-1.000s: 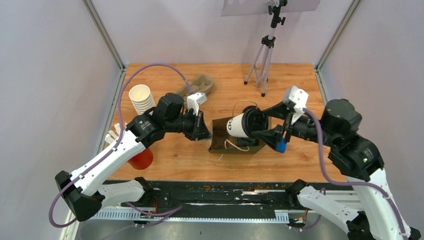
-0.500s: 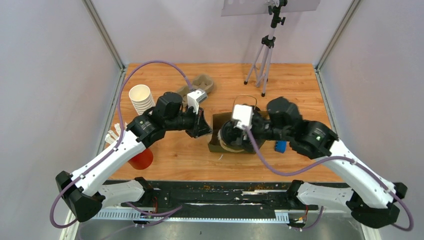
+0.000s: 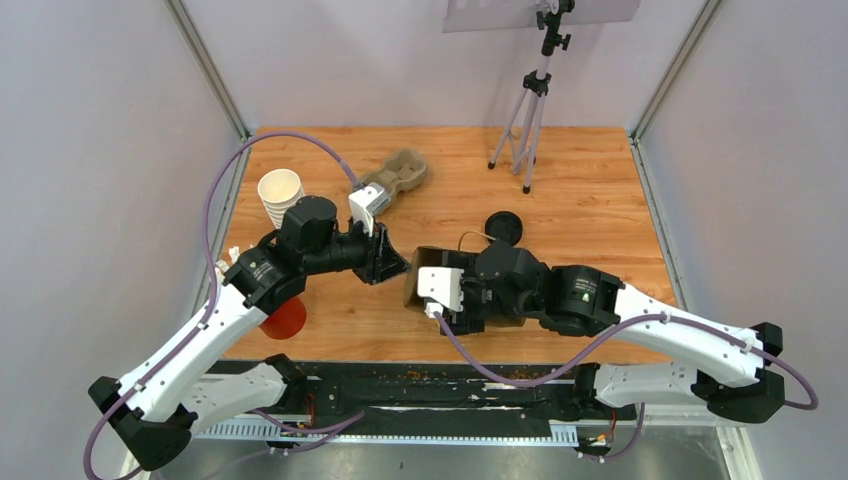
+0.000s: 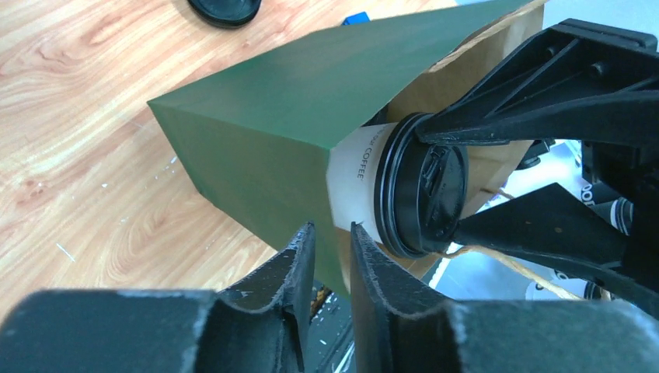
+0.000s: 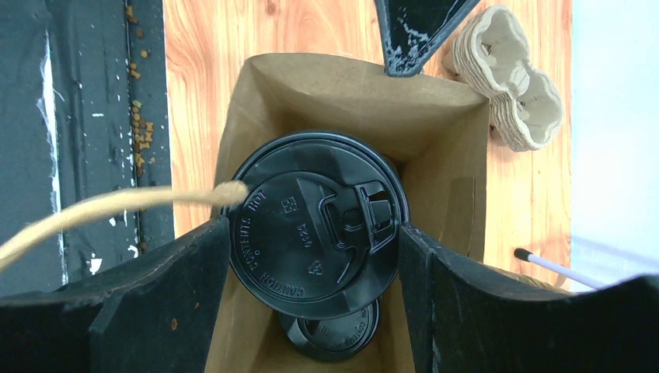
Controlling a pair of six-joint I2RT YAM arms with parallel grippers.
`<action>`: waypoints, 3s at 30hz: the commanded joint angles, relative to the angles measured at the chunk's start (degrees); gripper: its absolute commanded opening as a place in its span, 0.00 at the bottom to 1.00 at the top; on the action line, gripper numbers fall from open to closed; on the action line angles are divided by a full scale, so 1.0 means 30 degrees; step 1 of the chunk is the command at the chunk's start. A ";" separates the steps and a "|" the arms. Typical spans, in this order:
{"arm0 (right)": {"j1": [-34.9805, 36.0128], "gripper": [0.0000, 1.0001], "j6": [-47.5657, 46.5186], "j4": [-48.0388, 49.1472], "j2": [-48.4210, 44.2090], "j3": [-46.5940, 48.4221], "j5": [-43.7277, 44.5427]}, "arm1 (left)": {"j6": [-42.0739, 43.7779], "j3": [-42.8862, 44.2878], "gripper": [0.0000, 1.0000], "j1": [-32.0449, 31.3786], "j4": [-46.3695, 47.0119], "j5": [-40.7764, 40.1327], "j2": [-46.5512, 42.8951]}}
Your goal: Pack the takeout coffee
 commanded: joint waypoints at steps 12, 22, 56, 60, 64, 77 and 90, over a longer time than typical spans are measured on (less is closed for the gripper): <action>0.1136 0.72 -0.0459 0.0476 -0.1026 -0.1019 0.2887 | 0.0015 -0.0523 0.43 0.0035 0.0565 0.2856 0.0378; 0.1294 0.72 -0.1180 0.1346 -0.1735 -0.2323 0.3997 | -0.0444 -0.2054 0.46 0.0033 0.1253 0.3326 0.0005; -0.0925 0.71 -0.5447 0.6462 0.0578 -0.3908 0.1298 | 0.0324 -0.3242 0.05 0.0035 0.2042 -0.0636 -0.2148; -0.0930 0.71 -0.5906 0.7116 0.0772 -0.4384 0.1081 | 0.0241 -0.3824 0.06 0.0033 0.1997 -0.0342 -0.2627; -0.0895 0.71 -0.6561 0.7911 0.0900 -0.5144 0.1163 | 0.0635 -0.4003 0.07 0.0035 0.1310 -0.0322 -0.2878; -0.0914 0.71 -0.9335 0.9788 0.2337 -0.5539 0.0540 | 0.0608 -0.3804 0.07 0.0035 0.0972 0.0399 -0.2756; -0.1432 0.71 -0.9369 1.0484 0.3224 -0.5953 0.0137 | 0.0443 -0.3603 0.07 0.0034 0.0180 0.0479 -0.2793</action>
